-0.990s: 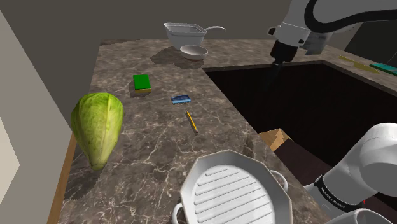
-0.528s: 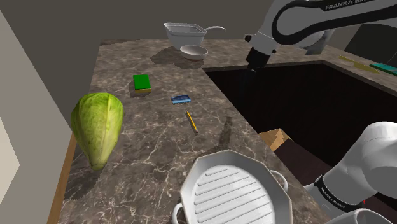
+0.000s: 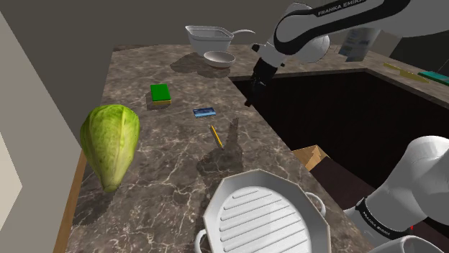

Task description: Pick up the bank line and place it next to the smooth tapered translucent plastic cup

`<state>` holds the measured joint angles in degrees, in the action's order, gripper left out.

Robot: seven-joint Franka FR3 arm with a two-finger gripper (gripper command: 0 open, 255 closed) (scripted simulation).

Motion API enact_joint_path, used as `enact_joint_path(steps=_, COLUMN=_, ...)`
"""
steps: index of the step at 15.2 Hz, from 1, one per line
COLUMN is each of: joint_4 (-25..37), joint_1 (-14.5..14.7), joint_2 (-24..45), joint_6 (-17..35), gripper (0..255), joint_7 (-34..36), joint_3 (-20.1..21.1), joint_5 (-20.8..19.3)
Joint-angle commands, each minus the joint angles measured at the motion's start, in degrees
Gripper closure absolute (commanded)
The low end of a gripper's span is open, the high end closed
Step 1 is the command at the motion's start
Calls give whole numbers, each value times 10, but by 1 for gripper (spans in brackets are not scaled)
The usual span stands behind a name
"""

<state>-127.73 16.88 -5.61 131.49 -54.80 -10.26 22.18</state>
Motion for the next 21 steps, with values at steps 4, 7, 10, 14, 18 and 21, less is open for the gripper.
enact_joint_path(steps=4, joint_4=70, joint_1=21, joint_2=86, joint_6=24, gripper=0, joint_7=-133, joint_3=10, joint_5=92)
enact_joint_path(steps=7, joint_4=119, joint_1=25, joint_2=134, joint_6=26, gripper=0, joint_7=-204, joint_3=24, joint_5=140)
enact_joint_path(steps=10, joint_4=171, joint_1=25, joint_2=179, joint_6=22, gripper=0, joint_7=-268, joint_3=43, joint_5=179)
enact_joint_path(steps=14, joint_4=204, joint_1=26, joint_2=216, joint_6=28, gripper=0, joint_7=-305, joint_3=58, joint_5=203)
enact_joint_path(steps=18, joint_4=210, joint_1=31, joint_2=238, joint_6=46, gripper=0, joint_7=-310, joint_3=65, joint_5=213)
enact_joint_path(steps=21, joint_4=213, joint_1=33, joint_2=247, joint_6=53, gripper=0, joint_7=-312, joint_3=68, joint_5=216)
